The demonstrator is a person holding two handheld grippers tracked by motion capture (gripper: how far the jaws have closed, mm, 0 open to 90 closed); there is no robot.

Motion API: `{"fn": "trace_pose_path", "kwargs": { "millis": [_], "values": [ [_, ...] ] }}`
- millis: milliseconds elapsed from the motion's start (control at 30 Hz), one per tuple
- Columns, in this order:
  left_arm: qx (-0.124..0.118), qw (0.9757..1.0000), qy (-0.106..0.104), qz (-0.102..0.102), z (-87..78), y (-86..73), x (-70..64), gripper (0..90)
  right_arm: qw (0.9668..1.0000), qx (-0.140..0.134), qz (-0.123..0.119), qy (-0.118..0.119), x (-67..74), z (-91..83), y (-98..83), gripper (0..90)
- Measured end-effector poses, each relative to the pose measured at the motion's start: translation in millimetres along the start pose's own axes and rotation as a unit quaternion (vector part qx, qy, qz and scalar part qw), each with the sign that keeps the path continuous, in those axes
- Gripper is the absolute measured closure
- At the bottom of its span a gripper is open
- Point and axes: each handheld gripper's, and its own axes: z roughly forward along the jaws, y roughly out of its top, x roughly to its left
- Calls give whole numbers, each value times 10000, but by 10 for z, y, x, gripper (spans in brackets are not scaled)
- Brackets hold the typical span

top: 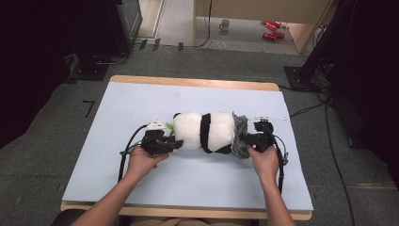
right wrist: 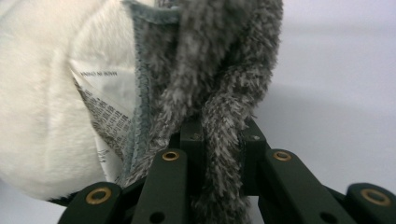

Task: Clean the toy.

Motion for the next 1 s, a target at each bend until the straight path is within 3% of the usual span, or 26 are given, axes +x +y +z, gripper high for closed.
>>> {"fn": "trace_pose_path", "kwargs": {
  "millis": [133,267,333,667,1000],
  "values": [
    [-10,10000,-12,-49,-7,8,29,647,10000,36,-9,7,32,46,-26,783],
    [30,10000,2,-29,-18,31,45,653,9993,351,-62,-70,32,132,-66,782],
    [21,10000,-19,-58,-20,37,53,654,9994,342,-75,-74,9,112,-52,779],
    [-76,9999,-65,44,-19,30,45,645,9995,-285,133,-36,-159,-284,113,771],
    [-173,9998,-35,53,-9,-3,28,645,9960,-870,-166,132,59,-525,290,772]
  ]
}}
